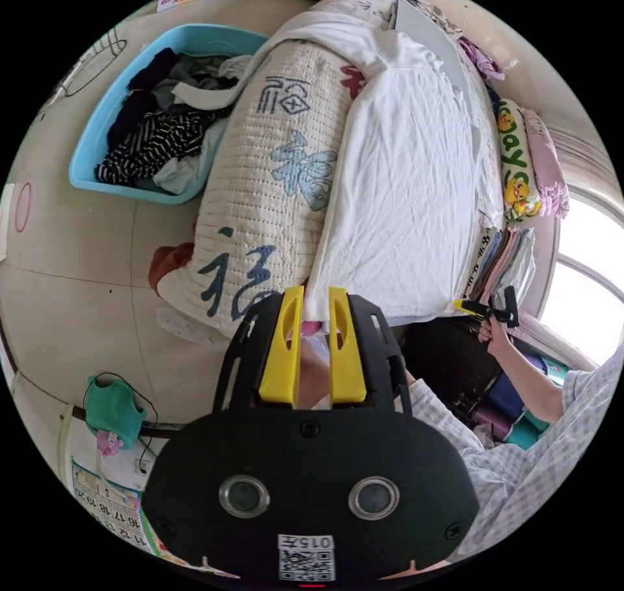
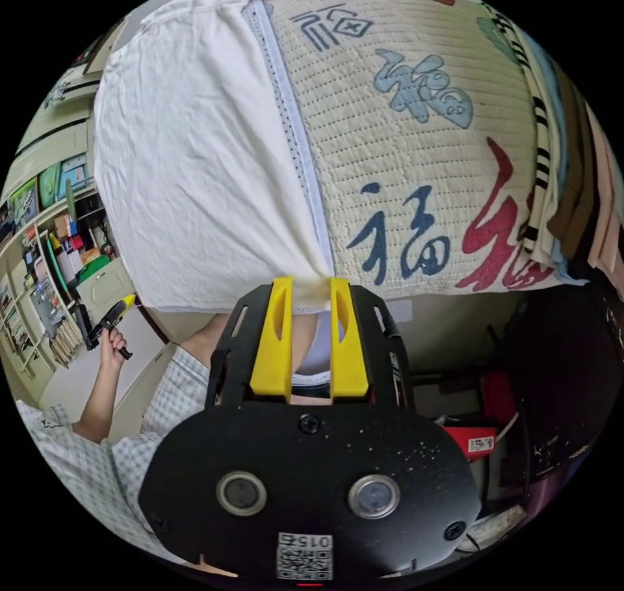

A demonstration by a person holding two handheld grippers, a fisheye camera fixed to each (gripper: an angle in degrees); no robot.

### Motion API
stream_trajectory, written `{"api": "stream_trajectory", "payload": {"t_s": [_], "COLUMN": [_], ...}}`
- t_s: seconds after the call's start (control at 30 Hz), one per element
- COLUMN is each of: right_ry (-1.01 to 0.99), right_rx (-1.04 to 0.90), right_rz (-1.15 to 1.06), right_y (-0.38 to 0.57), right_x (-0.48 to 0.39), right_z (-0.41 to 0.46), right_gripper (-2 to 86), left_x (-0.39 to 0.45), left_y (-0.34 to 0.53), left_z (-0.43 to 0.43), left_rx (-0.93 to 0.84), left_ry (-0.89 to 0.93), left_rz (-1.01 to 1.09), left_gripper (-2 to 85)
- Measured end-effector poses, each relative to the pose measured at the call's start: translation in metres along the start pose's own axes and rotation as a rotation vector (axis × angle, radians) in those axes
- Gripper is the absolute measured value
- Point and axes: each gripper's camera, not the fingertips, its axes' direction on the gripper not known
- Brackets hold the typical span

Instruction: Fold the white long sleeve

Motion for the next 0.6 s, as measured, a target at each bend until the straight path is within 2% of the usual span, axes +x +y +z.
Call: {"api": "stream_trajectory", "payload": {"t_s": [0.13,0.4,0.6], "right_ry": [0.130,0.093,0.186], "right_rx": [-0.021,0.029,0.114], "right_rz": [-0.001,0.064,0.057], "right_y": [-0.018,-0.035,-0.045], "right_x": [-0.024,-0.016,-0.020], "right_z": [0.037,0.079,0.114], "right_gripper": [6.8,6.6,6.4], "left_x": [0.005,0.019,0.057], "left_y": [-0.004,-0.003,-0.002], "left_z": [0.025,0.063,0.098], "left_rx": [-0.065,-0.071,-0.046], "left_ry": [-0.035,-0.116,-0.273], "left_rz": [0.027,0.027,0.091], "left_gripper": [-0.4,-0.9,-0.8]}}
